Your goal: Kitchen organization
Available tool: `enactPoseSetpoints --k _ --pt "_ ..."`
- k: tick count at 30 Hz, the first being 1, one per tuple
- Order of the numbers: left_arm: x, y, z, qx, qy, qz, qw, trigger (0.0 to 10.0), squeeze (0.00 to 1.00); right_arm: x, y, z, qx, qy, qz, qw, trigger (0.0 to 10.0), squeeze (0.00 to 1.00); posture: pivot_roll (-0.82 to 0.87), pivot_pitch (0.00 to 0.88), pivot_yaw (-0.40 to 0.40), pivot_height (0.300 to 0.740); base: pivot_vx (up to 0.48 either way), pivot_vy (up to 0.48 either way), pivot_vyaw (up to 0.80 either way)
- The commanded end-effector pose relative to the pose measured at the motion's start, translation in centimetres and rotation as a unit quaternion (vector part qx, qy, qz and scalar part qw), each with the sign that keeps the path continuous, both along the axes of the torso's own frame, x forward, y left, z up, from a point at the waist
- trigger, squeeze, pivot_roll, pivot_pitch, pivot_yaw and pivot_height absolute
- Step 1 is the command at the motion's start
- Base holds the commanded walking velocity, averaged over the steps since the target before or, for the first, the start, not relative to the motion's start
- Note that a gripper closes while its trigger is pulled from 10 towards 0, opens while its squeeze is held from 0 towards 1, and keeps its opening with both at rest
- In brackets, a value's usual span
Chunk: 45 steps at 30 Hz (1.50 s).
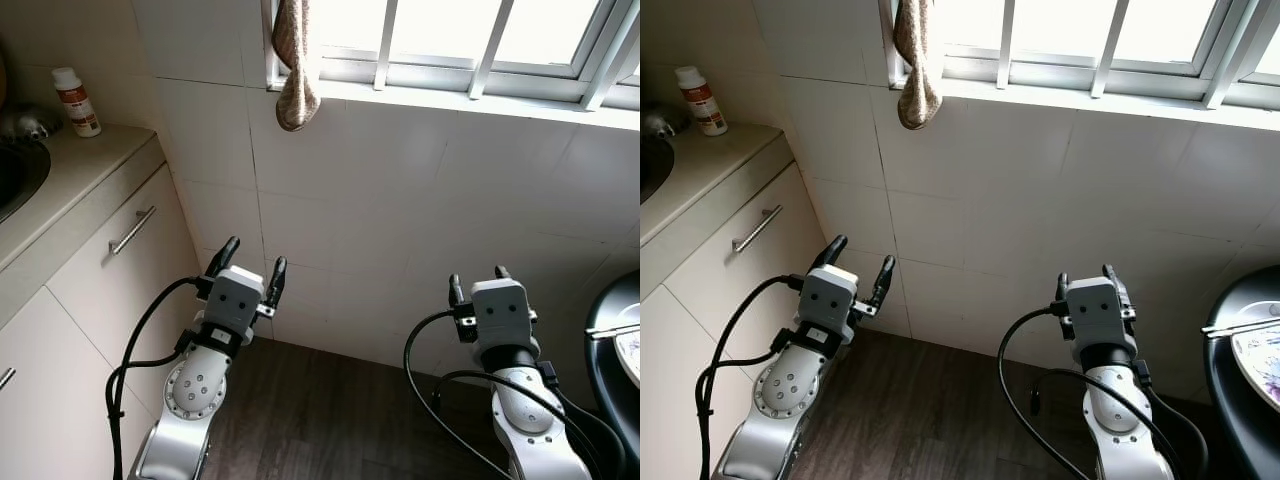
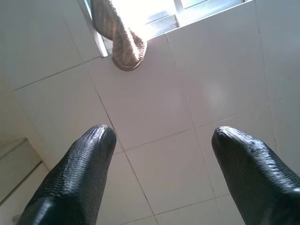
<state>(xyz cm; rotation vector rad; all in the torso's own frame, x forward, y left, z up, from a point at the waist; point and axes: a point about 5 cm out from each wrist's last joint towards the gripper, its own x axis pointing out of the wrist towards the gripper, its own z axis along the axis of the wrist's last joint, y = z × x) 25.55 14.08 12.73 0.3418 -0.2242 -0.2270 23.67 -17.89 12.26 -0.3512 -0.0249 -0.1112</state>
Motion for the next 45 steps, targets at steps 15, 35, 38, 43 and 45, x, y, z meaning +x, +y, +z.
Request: enactPoseSetpoints --k 15,35,38,43,45 --pt "0.17 -0.23 -0.12 0.002 0.006 -0.010 1.000 10.0 0.00 -0.09 -0.29 0.46 0.002 -0.006 -0.014 1.000 10.0 0.00 0.04 0.000 -0.014 0.740 0.000 0.000 -0.03" --pt "0.13 -0.03 -0.18 -0.002 0.005 0.000 1.000 10.0 0.00 0.07 -0.08 0.29 -0.002 -0.003 -0.010 1.000 10.0 0.00 0.05 0.000 -0.020 0.740 0.000 -0.188 -0.48" --pt "0.13 -0.03 -0.23 -0.003 0.006 -0.001 1.000 10.0 0.00 0.09 0.04 0.31 -0.007 -0.005 -0.007 1.000 10.0 0.00 0.05 0.000 -0.019 0.740 0.000 0.000 0.00" --pt "0.12 0.00 -0.33 -0.005 0.009 0.001 1.000 10.0 0.00 0.06 0.24 0.61 -0.026 -0.015 -0.001 1.000 10.0 0.00 0.05 0.000 -0.020 0.740 0.000 0.000 -0.48" --pt "0.16 0.04 -0.34 -0.011 0.010 0.002 1.000 10.0 0.00 0.09 0.41 0.91 -0.045 -0.025 0.004 0.999 10.0 0.00 0.05 0.000 -0.021 0.740 0.000 0.000 0.00"
